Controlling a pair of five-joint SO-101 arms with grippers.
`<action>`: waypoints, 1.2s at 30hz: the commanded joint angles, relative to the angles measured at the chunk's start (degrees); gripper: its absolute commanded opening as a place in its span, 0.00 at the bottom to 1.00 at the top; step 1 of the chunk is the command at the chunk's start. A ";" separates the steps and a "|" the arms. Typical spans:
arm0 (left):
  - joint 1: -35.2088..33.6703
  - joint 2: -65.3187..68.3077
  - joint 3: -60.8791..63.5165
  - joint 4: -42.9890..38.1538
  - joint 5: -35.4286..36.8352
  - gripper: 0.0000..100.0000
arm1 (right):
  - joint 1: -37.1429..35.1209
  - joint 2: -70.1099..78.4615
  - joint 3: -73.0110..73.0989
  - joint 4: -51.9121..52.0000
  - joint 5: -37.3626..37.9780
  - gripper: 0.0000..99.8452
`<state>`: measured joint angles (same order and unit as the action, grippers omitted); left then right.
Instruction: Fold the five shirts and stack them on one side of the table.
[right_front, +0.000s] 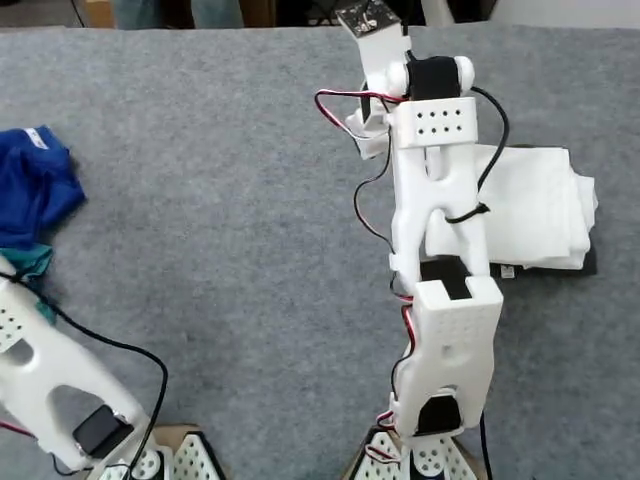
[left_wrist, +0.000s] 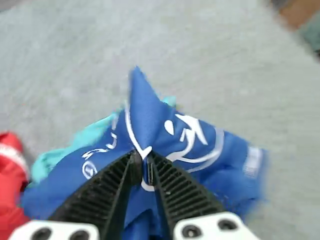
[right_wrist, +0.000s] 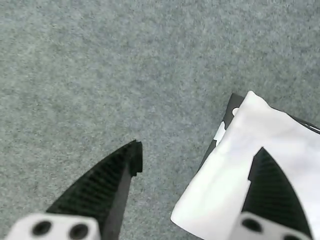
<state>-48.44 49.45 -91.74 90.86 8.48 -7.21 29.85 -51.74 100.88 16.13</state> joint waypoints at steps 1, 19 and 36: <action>5.76 -11.34 -3.56 1.93 0.35 0.03 | -0.62 -3.82 -0.40 0.35 -0.53 0.34; 38.90 -19.87 18.86 10.11 0.00 0.03 | 1.32 -12.62 0.13 0.26 -0.09 0.34; 58.68 -32.88 60.70 10.02 2.46 0.26 | 0.79 -5.05 -0.48 -1.85 -0.09 0.34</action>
<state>10.99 23.78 -34.15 100.53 8.92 -5.80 24.04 -51.47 100.79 16.13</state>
